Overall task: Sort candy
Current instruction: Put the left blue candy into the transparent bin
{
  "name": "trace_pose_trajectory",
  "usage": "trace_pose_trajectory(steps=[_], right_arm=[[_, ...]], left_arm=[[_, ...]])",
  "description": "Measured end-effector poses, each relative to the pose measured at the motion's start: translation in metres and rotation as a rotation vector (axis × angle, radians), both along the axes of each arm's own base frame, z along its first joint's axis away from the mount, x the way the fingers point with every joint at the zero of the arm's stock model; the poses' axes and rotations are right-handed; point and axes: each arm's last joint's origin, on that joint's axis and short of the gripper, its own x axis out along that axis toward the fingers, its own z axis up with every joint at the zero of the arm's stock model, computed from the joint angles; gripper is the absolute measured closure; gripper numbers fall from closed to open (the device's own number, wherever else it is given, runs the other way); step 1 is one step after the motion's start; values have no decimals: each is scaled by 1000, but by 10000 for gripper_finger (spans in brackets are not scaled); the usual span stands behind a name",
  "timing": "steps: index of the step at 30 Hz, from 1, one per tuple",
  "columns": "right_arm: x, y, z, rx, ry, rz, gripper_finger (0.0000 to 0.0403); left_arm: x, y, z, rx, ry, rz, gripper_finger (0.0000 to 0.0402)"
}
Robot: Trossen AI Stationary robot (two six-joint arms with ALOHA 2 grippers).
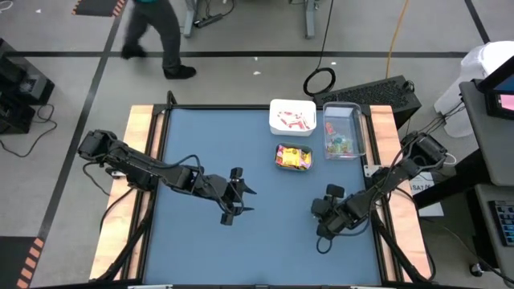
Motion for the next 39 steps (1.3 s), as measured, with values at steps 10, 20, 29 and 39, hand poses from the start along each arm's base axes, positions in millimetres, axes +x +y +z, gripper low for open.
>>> trace_pose_trajectory(steps=[10,20,29,39], right_arm=[[5,-1,-4,31,20,10,296],[8,0,-4,47,3,32,346],[25,12,18,88,-70,81,365],[62,32,91,-102,-307,283,365]], left_arm=[[0,0,0,0,0,0,155],[0,0,0,0,0,0,155],[4,-1,9,-31,-101,1,155],[6,-2,13,-43,-142,1,155]])
